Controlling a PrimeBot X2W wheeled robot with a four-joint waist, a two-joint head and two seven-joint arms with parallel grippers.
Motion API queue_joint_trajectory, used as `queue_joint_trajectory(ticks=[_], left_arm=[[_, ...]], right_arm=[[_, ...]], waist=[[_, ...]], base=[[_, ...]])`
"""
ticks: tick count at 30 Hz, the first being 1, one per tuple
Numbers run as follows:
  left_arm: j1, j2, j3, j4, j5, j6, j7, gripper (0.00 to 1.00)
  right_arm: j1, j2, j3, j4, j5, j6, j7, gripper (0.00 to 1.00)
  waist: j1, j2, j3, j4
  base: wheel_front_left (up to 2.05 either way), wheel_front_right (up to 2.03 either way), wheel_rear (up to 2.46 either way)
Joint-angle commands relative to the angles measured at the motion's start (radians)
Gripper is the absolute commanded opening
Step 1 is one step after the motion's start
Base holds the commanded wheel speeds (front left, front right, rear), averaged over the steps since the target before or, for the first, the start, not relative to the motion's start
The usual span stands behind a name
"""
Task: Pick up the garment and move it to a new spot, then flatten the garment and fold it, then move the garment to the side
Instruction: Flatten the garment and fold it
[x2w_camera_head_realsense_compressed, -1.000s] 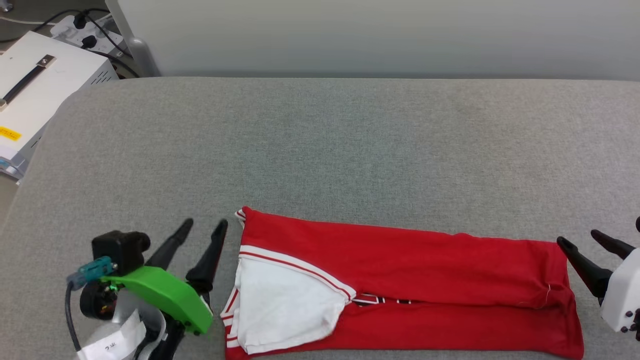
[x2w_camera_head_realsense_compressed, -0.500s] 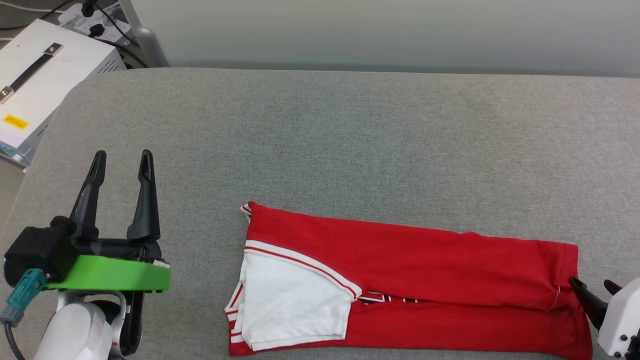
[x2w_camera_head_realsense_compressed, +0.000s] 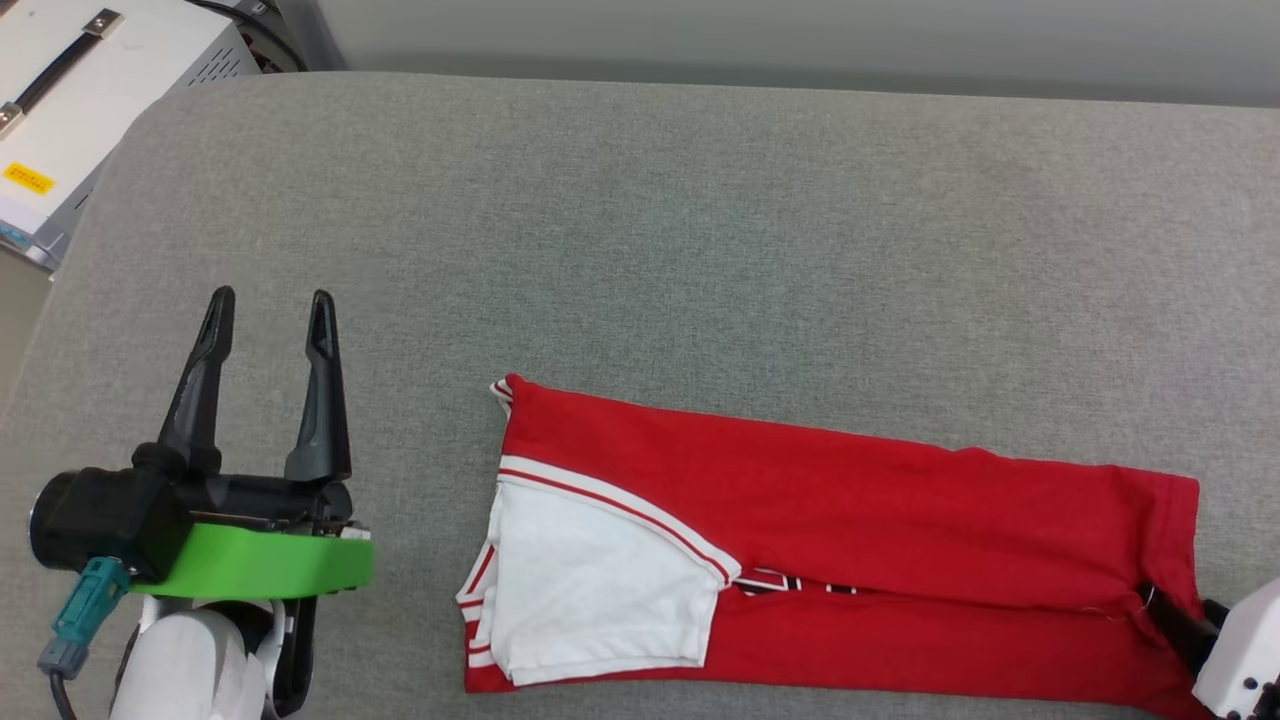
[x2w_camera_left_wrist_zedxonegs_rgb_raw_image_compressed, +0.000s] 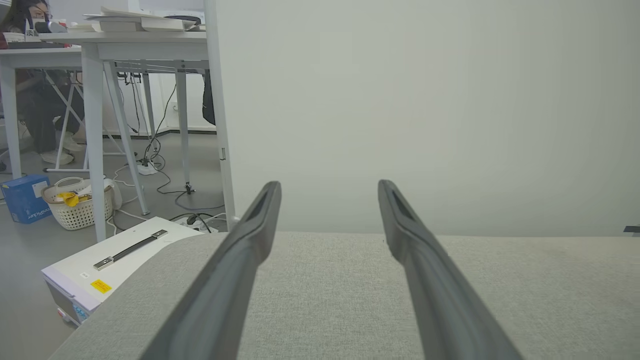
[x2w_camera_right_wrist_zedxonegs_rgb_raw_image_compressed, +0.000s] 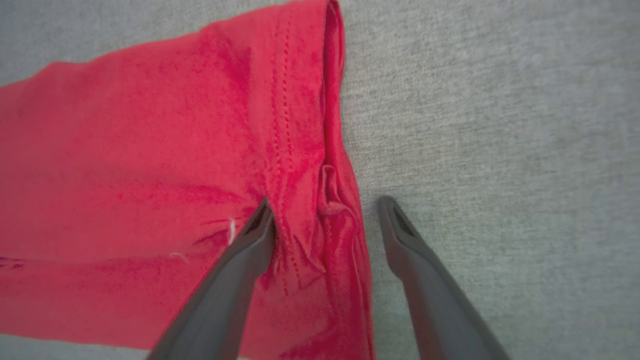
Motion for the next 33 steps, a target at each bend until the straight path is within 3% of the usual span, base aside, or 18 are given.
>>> queue_joint_trajectory(ticks=[1, 11, 23, 24, 25, 26, 33], left_arm=[[0.0, -0.005, -0.008, -0.004, 0.006, -0.003, -0.006, 1.0], [0.002, 0.014, -0.045, -0.004, 0.006, -0.003, -0.006, 1.0], [0.005, 0.022, -0.054, 0.004, 0.006, -0.003, -0.006, 1.0], [0.005, 0.021, -0.056, 0.005, 0.005, -0.003, -0.006, 1.0], [0.006, 0.021, -0.057, 0.007, 0.005, -0.003, -0.006, 1.0], [0.007, 0.02, -0.059, 0.008, 0.004, -0.003, -0.006, 1.0], [0.019, 0.017, -0.051, 0.015, -0.001, -0.003, -0.006, 1.0]], right_arm=[[-0.012, 0.012, 0.009, 0.026, 0.02, -0.001, -0.001, 1.0], [-0.007, 0.016, 0.099, 0.108, 0.144, -0.001, -0.007, 1.0], [-0.058, 0.011, 0.241, 0.17, 0.205, -0.001, -0.069, 0.98], [-0.063, 0.008, 0.248, 0.176, 0.205, -0.001, -0.08, 0.44], [-0.065, 0.005, 0.253, 0.18, 0.204, -0.001, -0.091, 0.25], [-0.068, 0.0, 0.257, 0.186, 0.2, -0.001, -0.107, 0.0], [-0.076, -0.054, 0.234, 0.204, 0.164, -0.001, -0.194, 0.0]], waist=[[0.0, 0.0105, 0.006, 0.004], [0.0, 0.0105, 0.009, 0.007], [0.0, 0.0105, -0.001, 0.001], [0.0, 0.0105, -0.002, 0.001], [0.0, 0.0105, -0.004, 0.001], [0.0, 0.0105, -0.007, 0.002], [0.0, 0.0105, -0.033, -0.002]], base=[[0.0, 0.0, 0.0], [0.0, 0.0, 0.0], [0.0, 0.0, 0.0], [0.0, 0.0, 0.0], [0.0, 0.0, 0.0], [0.0, 0.0, 0.0], [0.0, 0.0, 0.0]])
